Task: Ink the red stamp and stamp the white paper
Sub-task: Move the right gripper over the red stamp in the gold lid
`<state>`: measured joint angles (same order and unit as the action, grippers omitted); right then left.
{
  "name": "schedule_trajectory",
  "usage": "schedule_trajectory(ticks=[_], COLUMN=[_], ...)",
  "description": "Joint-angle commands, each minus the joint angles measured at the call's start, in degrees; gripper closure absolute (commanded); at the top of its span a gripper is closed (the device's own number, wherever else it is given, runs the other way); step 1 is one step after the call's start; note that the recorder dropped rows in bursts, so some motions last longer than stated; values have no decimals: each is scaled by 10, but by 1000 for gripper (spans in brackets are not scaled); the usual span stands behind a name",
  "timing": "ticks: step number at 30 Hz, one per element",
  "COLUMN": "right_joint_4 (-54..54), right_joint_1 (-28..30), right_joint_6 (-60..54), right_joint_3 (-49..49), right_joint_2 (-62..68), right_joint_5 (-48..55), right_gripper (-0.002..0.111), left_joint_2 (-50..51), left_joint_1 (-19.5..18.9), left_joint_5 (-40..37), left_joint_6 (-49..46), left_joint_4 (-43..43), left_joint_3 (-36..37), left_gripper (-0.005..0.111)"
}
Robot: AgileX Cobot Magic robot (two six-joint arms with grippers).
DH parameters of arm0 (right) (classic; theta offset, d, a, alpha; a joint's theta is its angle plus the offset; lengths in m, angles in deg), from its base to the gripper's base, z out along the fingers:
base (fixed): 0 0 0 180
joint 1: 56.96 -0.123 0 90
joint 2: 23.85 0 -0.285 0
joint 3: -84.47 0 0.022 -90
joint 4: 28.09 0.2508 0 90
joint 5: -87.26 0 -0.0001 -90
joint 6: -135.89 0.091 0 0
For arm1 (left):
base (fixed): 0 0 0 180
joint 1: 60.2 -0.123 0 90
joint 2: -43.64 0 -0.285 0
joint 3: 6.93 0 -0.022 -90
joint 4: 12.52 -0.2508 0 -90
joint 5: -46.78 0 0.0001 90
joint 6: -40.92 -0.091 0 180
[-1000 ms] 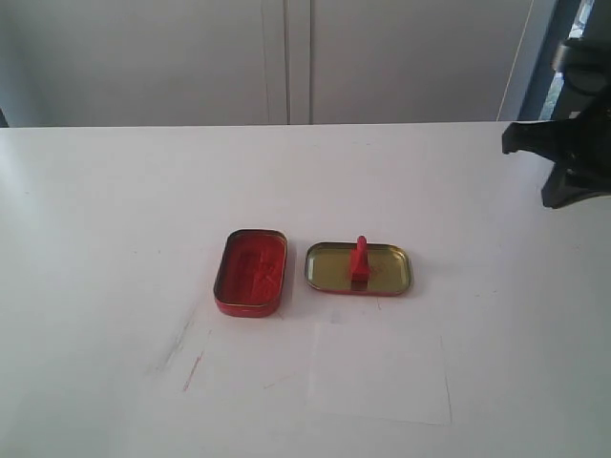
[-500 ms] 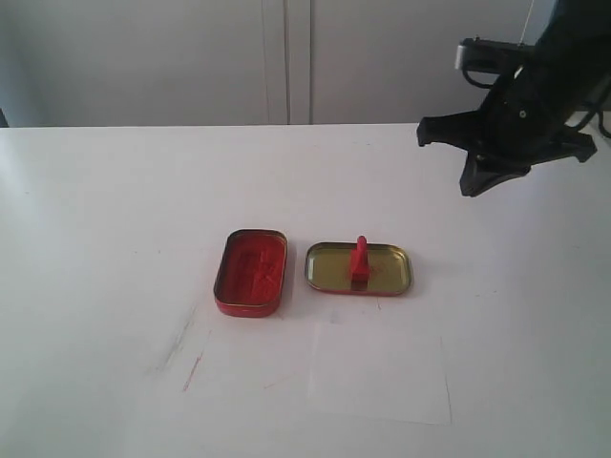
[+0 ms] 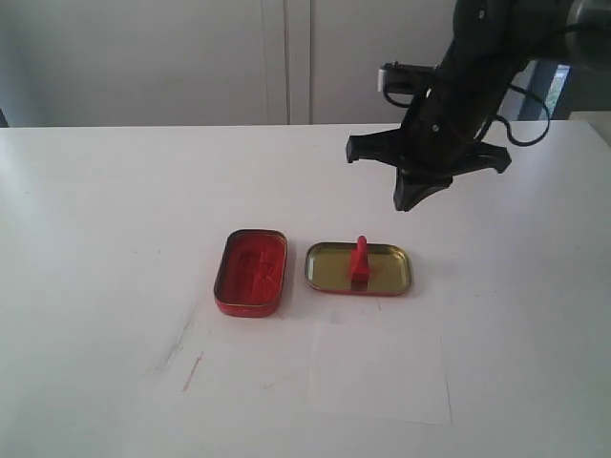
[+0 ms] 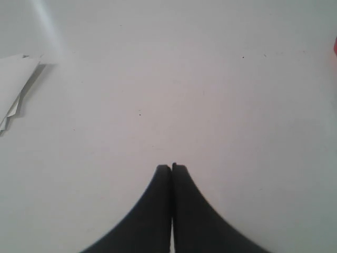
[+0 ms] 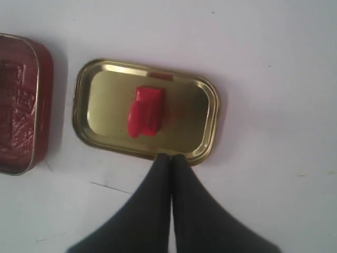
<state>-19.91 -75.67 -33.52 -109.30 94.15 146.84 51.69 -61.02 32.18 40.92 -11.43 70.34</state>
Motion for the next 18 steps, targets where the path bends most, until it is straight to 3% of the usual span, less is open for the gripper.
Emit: schedule_trajectory(ticks=[1,14,18], right_joint_4=[-11,-37,-36], right_joint_1=[-21,-54,-54], right_joint_6=[31,106,109], right_joint_3=[-12,-43,-43], right_joint_2=[24,79,85], right_joint_5=[2,-3,-4], right_gripper=[108,108,99], left_joint_2=[-3,-3,-3], left_joint_1=[2,2,2], left_joint_5=[0,0,0], left_joint_6=[0,0,0], left_joint_4=[2,2,2], left_joint_3=[-1,-1,-1], left_gripper=[107,107,107])
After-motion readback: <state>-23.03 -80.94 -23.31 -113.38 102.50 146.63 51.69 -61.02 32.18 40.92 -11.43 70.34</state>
